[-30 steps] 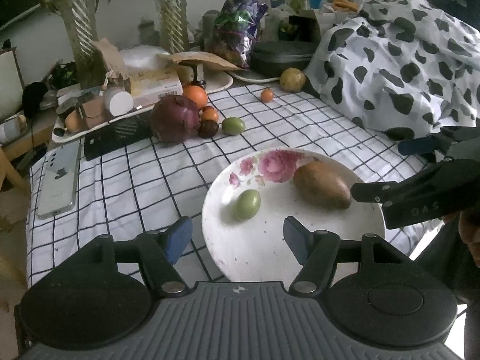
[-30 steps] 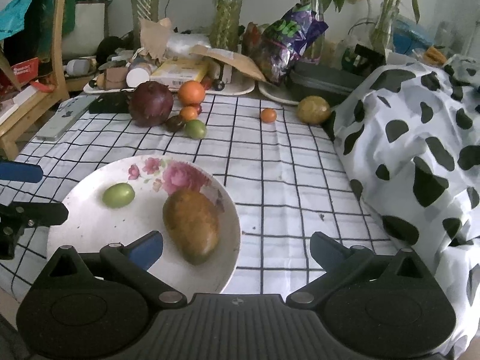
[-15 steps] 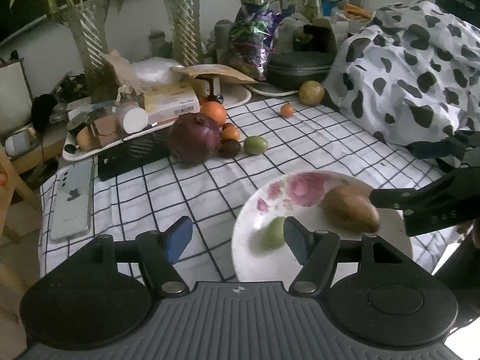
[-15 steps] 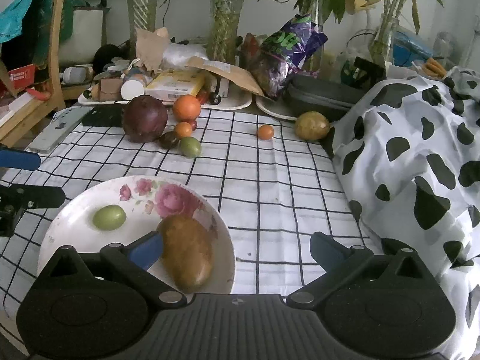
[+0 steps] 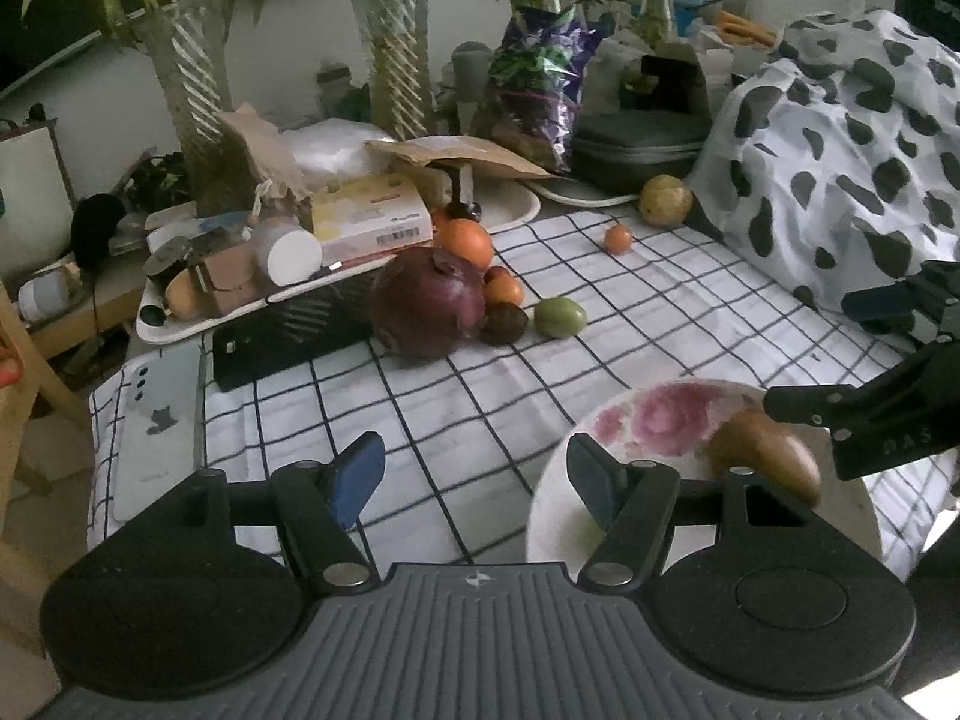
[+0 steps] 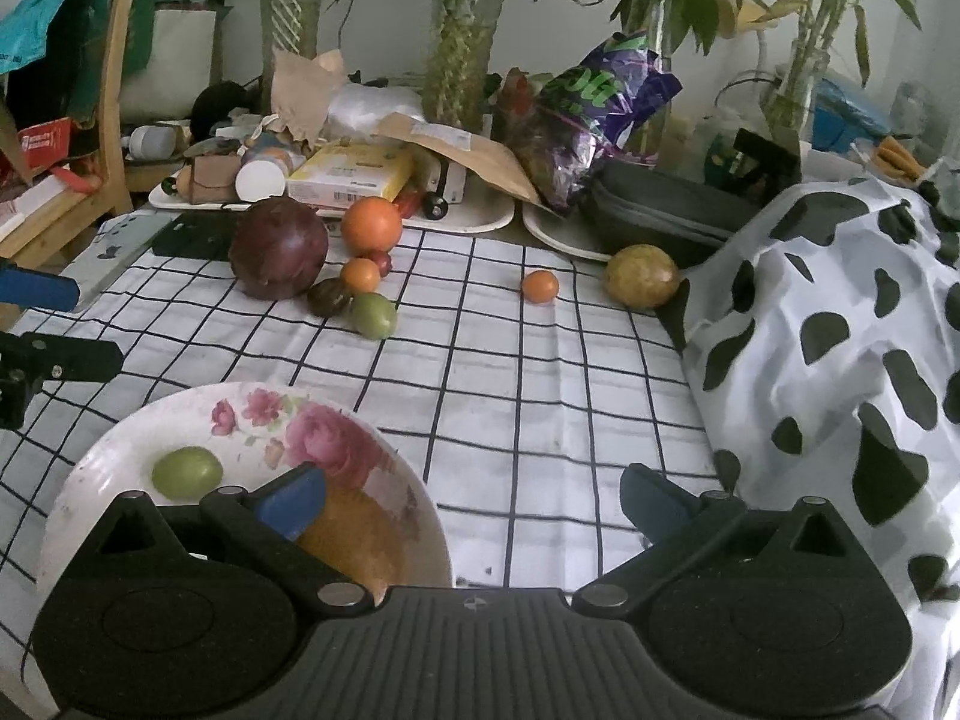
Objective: Organize fruits
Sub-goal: 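Grasp the dragon fruit with the left tool while the right tool grasps a green fruit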
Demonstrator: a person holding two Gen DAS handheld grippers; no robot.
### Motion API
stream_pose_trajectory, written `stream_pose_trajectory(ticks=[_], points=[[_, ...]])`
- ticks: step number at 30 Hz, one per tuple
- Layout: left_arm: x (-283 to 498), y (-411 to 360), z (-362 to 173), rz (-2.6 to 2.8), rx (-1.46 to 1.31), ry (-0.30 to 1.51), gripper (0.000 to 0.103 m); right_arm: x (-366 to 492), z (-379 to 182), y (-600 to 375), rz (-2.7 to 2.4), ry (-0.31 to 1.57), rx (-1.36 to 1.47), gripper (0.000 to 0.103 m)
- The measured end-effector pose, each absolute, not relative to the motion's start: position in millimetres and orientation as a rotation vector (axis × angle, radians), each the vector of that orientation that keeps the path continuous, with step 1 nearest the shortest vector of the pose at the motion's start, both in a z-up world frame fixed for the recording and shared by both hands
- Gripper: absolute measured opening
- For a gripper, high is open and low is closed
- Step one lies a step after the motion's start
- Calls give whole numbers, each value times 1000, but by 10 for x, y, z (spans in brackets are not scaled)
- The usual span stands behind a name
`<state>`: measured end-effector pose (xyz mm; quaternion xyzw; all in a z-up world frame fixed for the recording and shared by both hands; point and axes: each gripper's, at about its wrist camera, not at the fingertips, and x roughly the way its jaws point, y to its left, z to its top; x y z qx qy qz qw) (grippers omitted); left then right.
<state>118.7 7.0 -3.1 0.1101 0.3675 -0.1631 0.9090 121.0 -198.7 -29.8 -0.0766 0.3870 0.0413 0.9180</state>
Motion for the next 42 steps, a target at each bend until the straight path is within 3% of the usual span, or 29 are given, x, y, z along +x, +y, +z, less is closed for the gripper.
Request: stream_pose_trajectory(ticks=[5,19,23,29,42], points=[[1343,95,-50,-323,226,760,72,1348,-328,-1997,105,801,-160,103],[1795,116,-101,-335,214,752,73,1819,-415,-1969,170,824,-183,103],[1895,103,-98,-349,215,730,80,1969,-437,-1937,212,830,-176,103],[2065,76,-142,-368,226,727,81,2158,-483,-1854,285,833,-193,102],[2375,65,-253,-425,231,734,81,2603,-675,-1656,404,863,-268,74]])
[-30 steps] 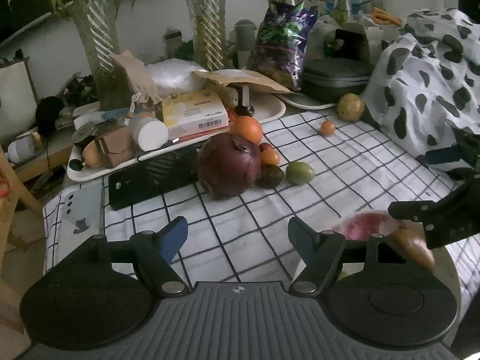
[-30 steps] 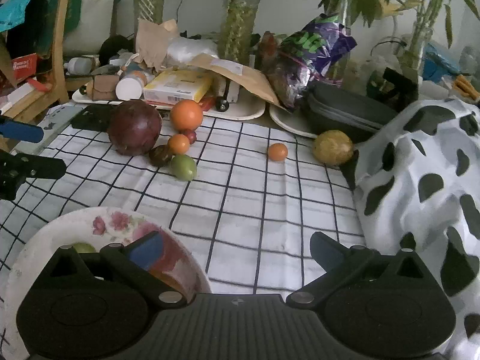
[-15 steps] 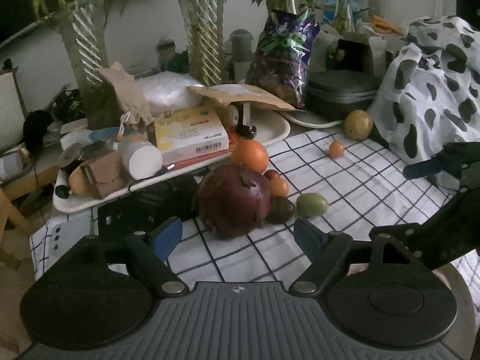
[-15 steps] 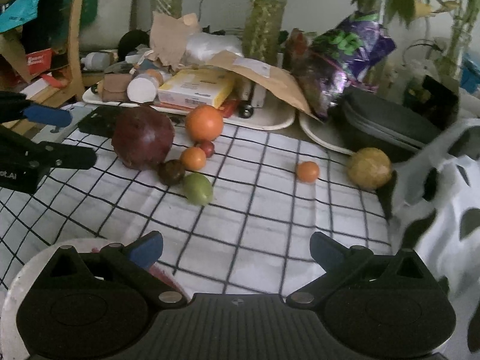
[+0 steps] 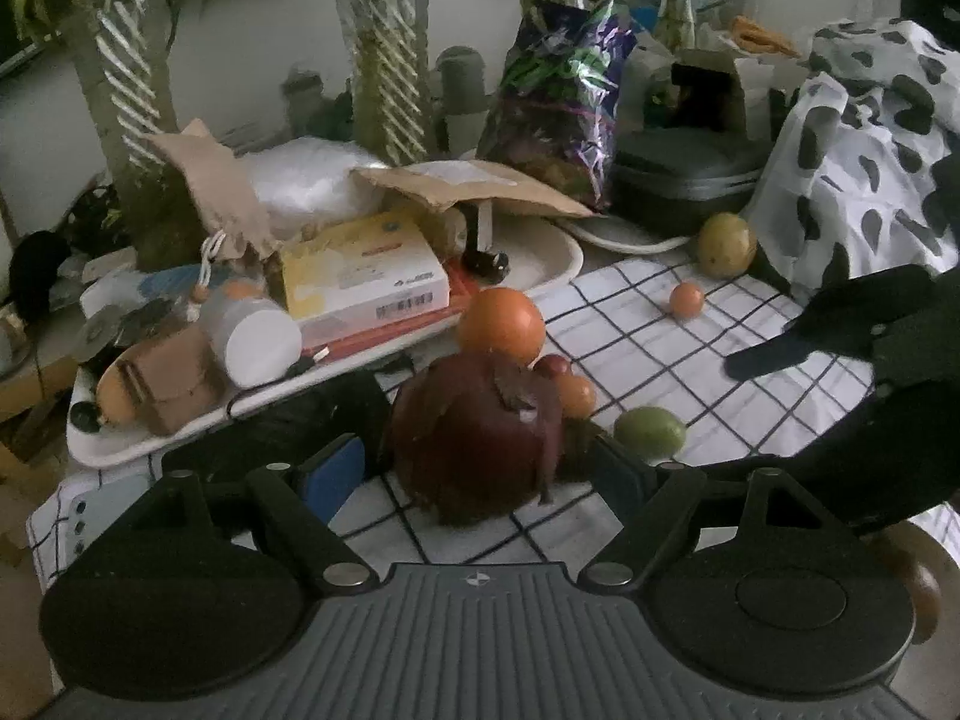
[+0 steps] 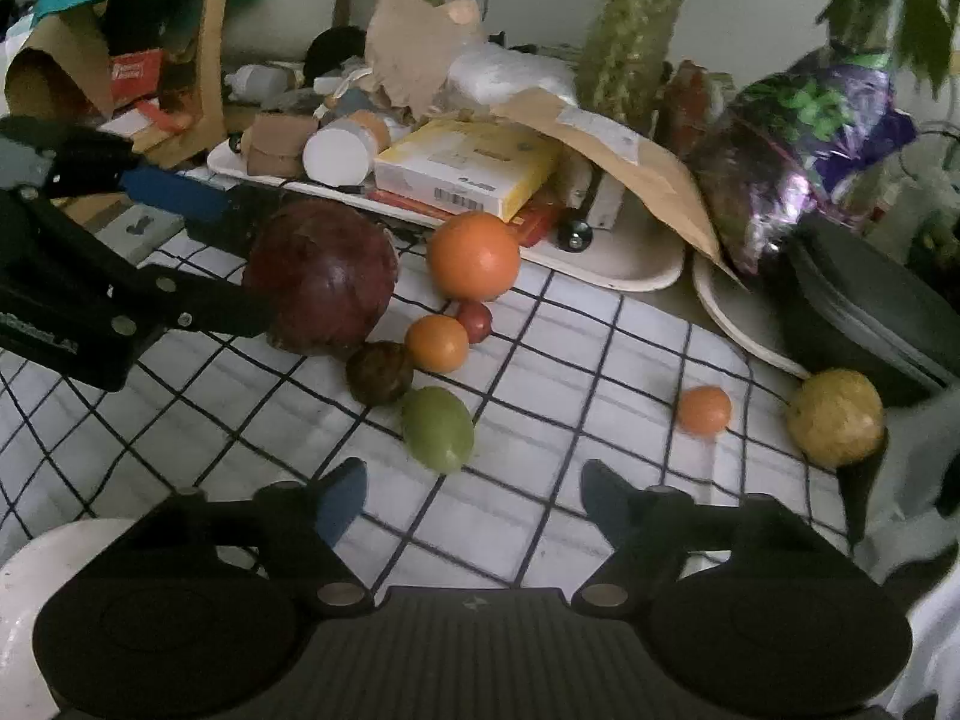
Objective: Organize fruits
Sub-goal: 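Grasp the dragon fruit with the left tool while the right tool grasps a green fruit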
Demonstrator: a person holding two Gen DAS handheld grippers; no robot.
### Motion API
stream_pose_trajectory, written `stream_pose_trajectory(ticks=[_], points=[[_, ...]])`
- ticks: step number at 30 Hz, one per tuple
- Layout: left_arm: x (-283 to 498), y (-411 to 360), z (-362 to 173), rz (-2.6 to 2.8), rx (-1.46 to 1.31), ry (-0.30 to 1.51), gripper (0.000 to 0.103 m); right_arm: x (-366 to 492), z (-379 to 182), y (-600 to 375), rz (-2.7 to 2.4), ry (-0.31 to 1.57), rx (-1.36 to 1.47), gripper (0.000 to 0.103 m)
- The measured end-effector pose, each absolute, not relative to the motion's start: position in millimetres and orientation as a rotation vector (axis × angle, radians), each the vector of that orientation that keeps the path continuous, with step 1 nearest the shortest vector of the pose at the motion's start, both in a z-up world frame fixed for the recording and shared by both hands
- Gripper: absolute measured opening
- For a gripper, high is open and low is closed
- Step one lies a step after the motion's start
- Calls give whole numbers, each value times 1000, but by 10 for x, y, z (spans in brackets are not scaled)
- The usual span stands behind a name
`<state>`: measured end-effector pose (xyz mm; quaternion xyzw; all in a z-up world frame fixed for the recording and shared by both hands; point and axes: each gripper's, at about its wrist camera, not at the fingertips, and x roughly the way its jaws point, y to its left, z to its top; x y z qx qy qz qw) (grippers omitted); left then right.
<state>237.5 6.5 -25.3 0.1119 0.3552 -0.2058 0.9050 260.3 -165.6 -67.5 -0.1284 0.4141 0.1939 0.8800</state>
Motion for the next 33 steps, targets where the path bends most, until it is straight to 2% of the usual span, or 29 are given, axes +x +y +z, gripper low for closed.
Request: stream_pose_trajectory(ticks=[2,9,12,13,33], points=[[2411,61,-264,-437,223,734,81,2629,-686,-1651,408,866,-265,64],[2556,66,-329,-462,190,747,81,2780,-744,-1556,461,872,-264,51],[2590,57,-356,-474,178,752,81,2798,-762,-1525,491,882,-259,38],[2600,50,-368,-474,178,755,81,2804,-777,-1512,496,890,-264,31],[2789,-6,-559,-432,168,801,82,2746,-640,-1624,489,861,-254,31]])
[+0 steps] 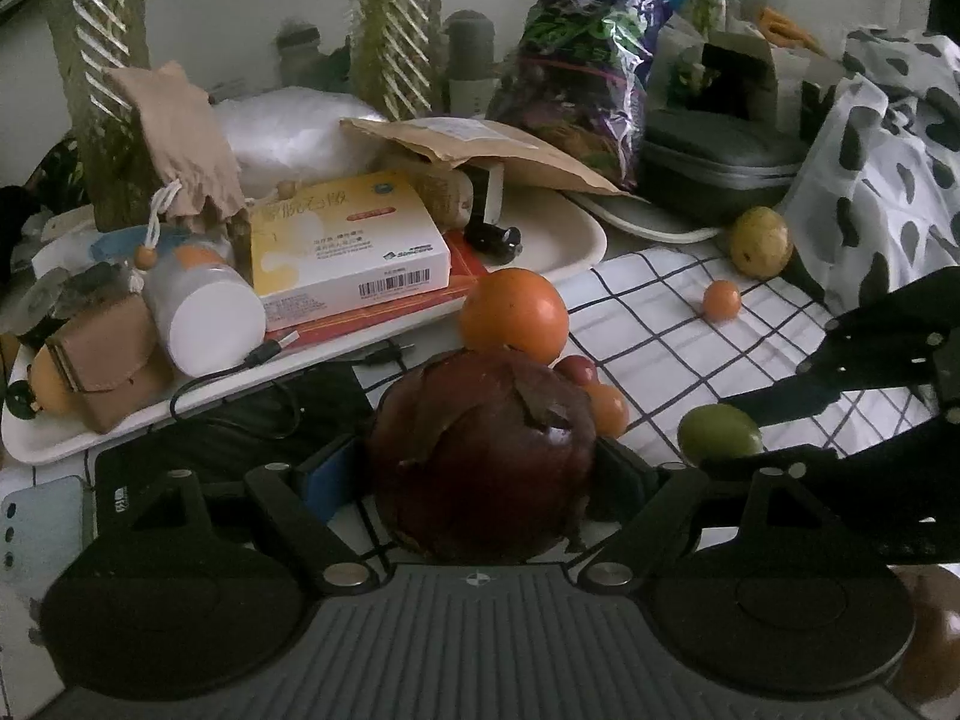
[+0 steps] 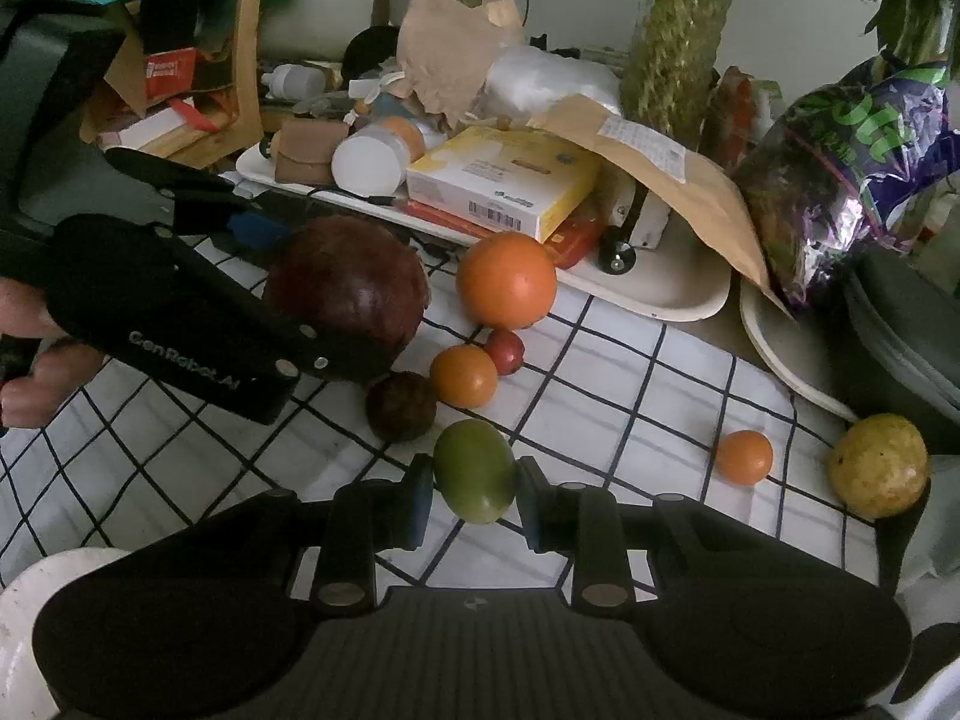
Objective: Organize fruits
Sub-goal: 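Grasp the dragon fruit with the left tool while the right tool grasps a green fruit, then carry the dragon fruit and green fruit onto the white plate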
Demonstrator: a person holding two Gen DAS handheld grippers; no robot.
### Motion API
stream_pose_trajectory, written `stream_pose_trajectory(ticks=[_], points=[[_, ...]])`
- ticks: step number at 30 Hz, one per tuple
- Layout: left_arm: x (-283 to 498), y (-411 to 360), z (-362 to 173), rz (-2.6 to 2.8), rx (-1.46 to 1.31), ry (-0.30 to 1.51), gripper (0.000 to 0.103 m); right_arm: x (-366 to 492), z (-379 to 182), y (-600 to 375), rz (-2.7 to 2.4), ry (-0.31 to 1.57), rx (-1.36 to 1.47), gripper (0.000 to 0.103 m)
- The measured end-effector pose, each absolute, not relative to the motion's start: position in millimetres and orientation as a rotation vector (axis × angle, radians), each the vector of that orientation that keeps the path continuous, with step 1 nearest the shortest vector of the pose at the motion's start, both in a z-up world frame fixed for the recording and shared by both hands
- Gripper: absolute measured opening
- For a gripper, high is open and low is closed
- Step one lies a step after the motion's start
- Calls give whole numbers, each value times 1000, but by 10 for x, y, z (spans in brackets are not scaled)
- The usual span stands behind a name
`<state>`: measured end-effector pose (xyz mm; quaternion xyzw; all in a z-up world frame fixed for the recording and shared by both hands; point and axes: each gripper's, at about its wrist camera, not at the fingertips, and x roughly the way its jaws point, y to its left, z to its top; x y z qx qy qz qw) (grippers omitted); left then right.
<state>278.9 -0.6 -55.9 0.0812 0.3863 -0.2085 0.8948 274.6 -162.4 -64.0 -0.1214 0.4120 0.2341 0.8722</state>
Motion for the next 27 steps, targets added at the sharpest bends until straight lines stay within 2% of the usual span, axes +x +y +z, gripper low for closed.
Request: stream_pose_trajectory(ticks=[4,8,12,27], points=[[2797,-14,-563,-428,162,804,81,2731,-621,-1642,478,857,-250,31],[2790,2,-542,-434,150,798,71,2705,-580,-1661,471,845,-248,31],[2777,14,-527,-434,146,791,68,2667,-501,-1730,451,828,-250,31],[2607,129,-255,-410,144,741,67,2406,-309,-1943,397,795,-174,31]])
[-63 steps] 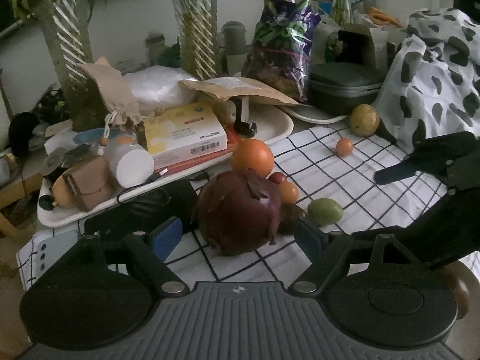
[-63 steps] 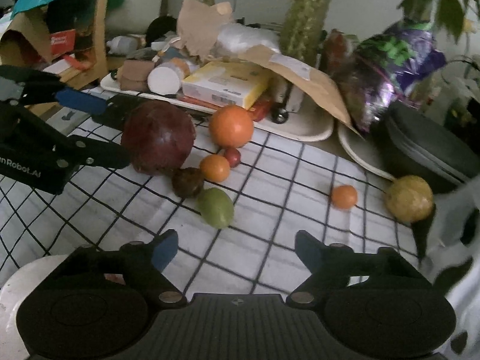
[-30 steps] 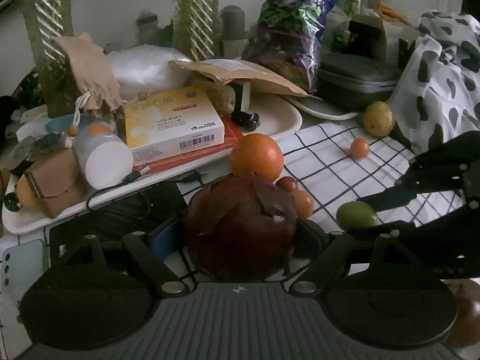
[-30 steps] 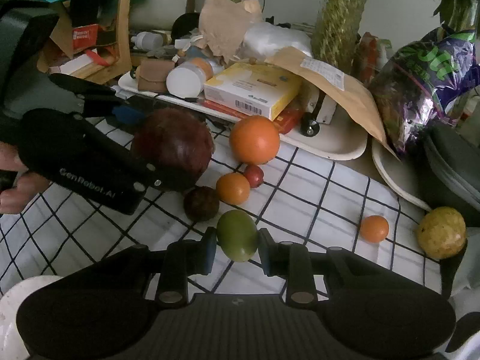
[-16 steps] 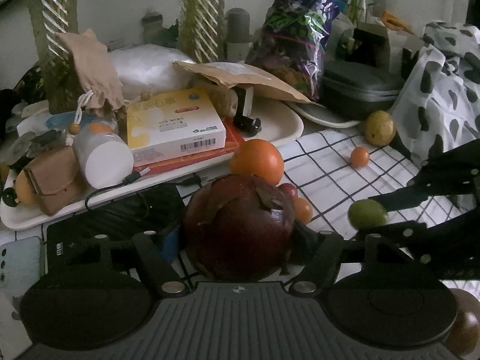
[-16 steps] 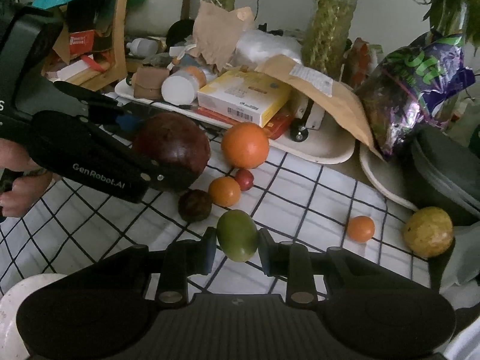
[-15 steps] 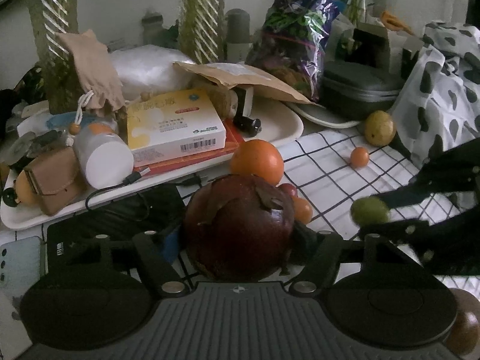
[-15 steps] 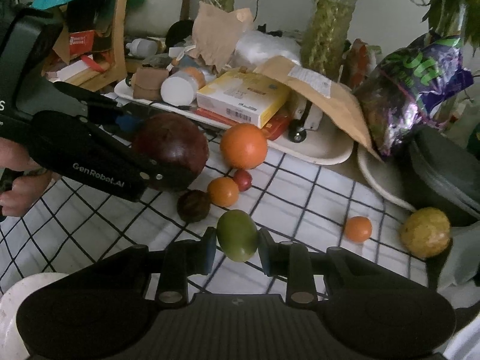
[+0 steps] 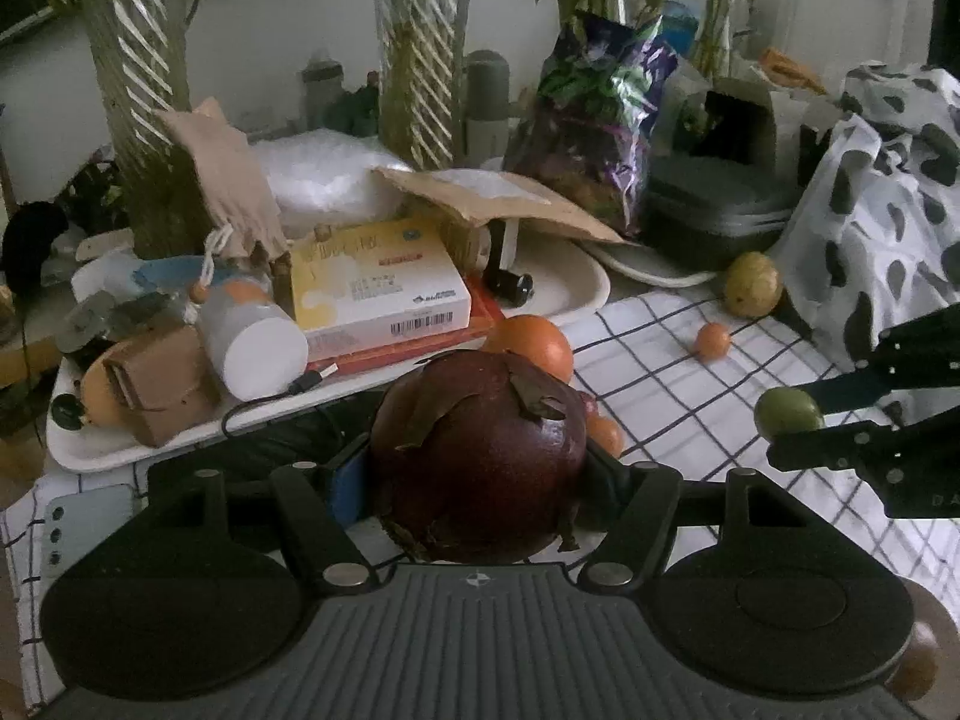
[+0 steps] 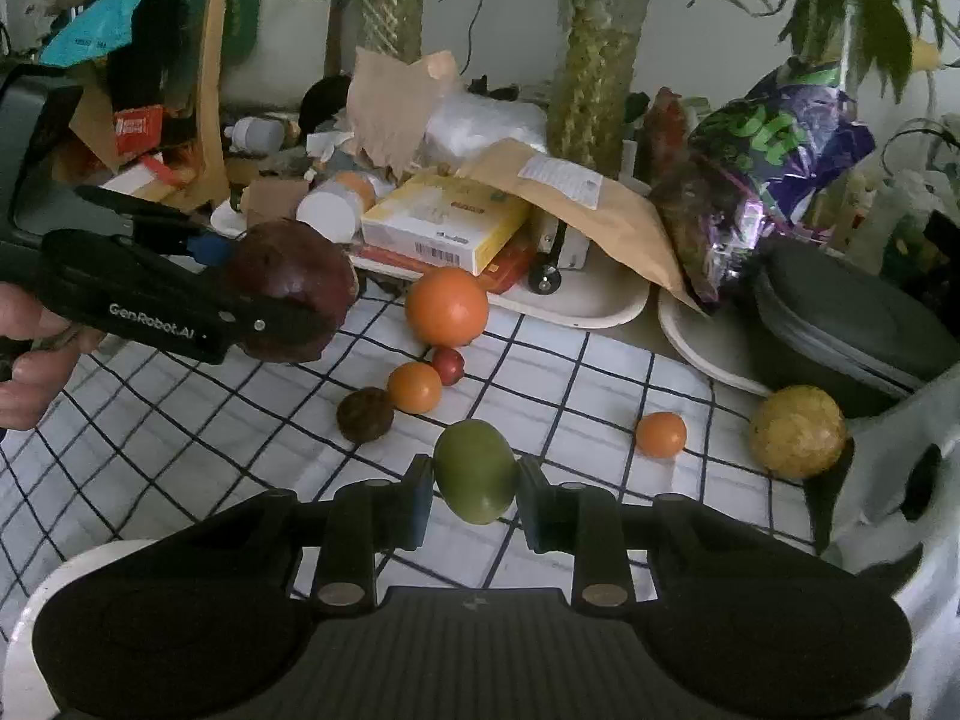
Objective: Organize fruits
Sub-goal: 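Carry the dragon fruit and green fruit onto the white plate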
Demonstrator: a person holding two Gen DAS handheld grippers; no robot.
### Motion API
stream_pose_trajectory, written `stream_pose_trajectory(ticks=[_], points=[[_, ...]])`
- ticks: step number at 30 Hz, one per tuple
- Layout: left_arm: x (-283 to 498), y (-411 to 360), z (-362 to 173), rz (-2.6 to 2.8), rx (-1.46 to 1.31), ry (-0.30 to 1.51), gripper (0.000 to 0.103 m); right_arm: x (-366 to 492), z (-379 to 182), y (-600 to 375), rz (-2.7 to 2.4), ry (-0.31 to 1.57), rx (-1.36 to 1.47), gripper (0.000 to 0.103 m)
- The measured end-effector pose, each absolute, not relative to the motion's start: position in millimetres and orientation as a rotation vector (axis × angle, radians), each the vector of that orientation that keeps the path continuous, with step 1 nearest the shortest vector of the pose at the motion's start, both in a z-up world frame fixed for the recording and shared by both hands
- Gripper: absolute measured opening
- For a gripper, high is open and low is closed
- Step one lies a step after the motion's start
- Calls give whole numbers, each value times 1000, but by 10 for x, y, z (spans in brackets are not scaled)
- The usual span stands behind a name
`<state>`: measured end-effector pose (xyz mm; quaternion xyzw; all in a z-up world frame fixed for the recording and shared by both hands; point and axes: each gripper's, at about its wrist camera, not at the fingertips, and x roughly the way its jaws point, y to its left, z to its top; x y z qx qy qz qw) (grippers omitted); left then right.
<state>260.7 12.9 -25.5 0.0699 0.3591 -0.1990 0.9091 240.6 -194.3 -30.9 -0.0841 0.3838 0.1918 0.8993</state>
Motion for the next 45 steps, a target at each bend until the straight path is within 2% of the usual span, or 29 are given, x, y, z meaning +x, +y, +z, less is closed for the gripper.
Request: stream_pose_trajectory(ticks=[21,45], points=[[1705,103,86,-491,140,710,67,1615,-44,-2043,365,755,-79,31],[735,-169,-116,-536,174,794,67,778,-29,-1904,384,787,-74,31]])
